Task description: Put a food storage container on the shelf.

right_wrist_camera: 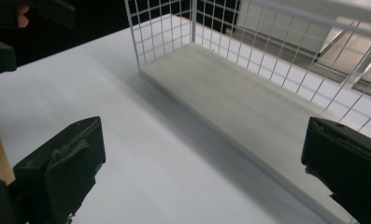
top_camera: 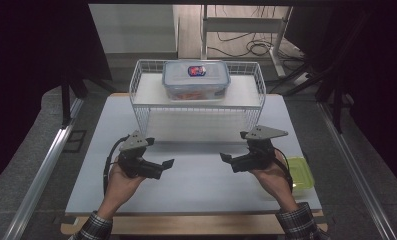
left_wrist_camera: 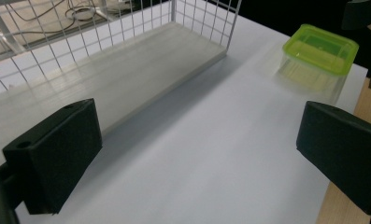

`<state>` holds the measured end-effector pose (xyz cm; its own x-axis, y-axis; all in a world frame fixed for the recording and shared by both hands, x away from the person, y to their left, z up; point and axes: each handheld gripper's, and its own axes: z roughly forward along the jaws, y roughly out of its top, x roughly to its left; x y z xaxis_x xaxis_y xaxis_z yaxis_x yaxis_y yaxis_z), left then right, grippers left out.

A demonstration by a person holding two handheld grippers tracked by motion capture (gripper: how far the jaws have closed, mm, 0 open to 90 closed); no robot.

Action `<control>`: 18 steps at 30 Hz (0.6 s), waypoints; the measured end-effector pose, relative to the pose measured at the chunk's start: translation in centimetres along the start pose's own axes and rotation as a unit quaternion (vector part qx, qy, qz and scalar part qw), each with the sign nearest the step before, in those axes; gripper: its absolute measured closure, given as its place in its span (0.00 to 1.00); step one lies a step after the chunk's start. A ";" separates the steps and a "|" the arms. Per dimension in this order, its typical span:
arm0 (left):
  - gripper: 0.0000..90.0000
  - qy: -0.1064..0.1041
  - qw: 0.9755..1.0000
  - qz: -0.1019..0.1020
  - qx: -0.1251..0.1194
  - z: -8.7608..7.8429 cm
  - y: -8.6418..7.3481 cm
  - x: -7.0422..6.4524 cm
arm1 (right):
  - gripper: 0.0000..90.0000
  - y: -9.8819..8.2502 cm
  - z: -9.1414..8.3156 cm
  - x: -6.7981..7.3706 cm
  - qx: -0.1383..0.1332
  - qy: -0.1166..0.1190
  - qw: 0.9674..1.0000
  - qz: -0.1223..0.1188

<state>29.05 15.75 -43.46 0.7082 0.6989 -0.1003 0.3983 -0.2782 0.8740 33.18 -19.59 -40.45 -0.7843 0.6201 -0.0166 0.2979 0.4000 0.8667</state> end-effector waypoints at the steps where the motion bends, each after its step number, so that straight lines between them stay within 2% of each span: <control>1: 0.00 0.001 1.000 0.002 0.001 0.1 -0.2 -0.1 | 0.00 -0.3 0.0 0.0 0.002 -0.001 1.000 -0.001; 9: 0.00 0.007 1.000 0.005 0.010 0.1 -1.8 -0.8 | 0.00 -2.1 -0.3 0.0 0.004 0.001 1.000 0.020; 18: 0.00 0.008 1.000 -0.006 0.010 -0.6 -3.9 -1.5 | 0.00 -3.7 -1.1 0.5 -0.002 0.004 1.000 0.031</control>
<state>26.10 16.20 -46.46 0.6934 0.7132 -0.1030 0.4193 -0.2831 0.8626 31.06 -21.54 -43.13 -0.7694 0.6374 0.0409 0.3438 0.3594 0.8676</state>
